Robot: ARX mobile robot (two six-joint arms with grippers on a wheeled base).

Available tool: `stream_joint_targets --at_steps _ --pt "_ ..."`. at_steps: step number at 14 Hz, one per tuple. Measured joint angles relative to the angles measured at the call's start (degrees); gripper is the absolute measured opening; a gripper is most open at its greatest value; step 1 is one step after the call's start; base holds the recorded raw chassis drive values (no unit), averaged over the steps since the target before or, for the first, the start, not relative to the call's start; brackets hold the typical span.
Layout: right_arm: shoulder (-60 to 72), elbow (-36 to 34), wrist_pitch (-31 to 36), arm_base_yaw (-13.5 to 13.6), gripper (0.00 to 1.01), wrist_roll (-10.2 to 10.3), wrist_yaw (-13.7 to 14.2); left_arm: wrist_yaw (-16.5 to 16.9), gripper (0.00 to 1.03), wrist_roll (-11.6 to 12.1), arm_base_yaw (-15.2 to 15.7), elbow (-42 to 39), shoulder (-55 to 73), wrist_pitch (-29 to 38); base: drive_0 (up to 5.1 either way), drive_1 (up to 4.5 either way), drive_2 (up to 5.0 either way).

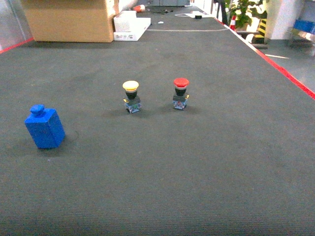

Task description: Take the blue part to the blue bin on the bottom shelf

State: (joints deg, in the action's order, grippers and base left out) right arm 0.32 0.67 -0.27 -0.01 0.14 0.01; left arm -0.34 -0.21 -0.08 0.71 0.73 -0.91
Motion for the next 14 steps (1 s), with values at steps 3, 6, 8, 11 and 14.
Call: stream_joint_targets --at_steps 3,6,8,11,14 --pt "0.0 0.0 0.04 0.0 0.98 0.0 -0.04 -8.55 0.98 -5.66 -4.55 7.69 25.51 5.35 0.0 0.0 0.0" --pt "0.0 0.0 0.02 0.0 0.98 0.0 0.0 -8.26 0.98 -5.49 -4.28 13.6 49.09 23.78 0.0 0.0 0.0" --pt "0.0 0.0 0.02 0.0 0.98 0.0 0.0 -5.9 0.98 -4.72 -3.82 18.08 64.13 32.17 0.0 0.0 0.0" --pt "0.0 0.0 0.0 0.0 0.98 0.0 0.0 -3.19 0.98 -3.48 -2.49 25.24 84.78 39.36 0.0 0.0 0.0" --pt "0.0 0.0 0.0 0.0 0.98 0.0 0.0 -3.72 0.98 -3.72 -1.49 30.88 96.63 41.05 0.0 0.0 0.0"
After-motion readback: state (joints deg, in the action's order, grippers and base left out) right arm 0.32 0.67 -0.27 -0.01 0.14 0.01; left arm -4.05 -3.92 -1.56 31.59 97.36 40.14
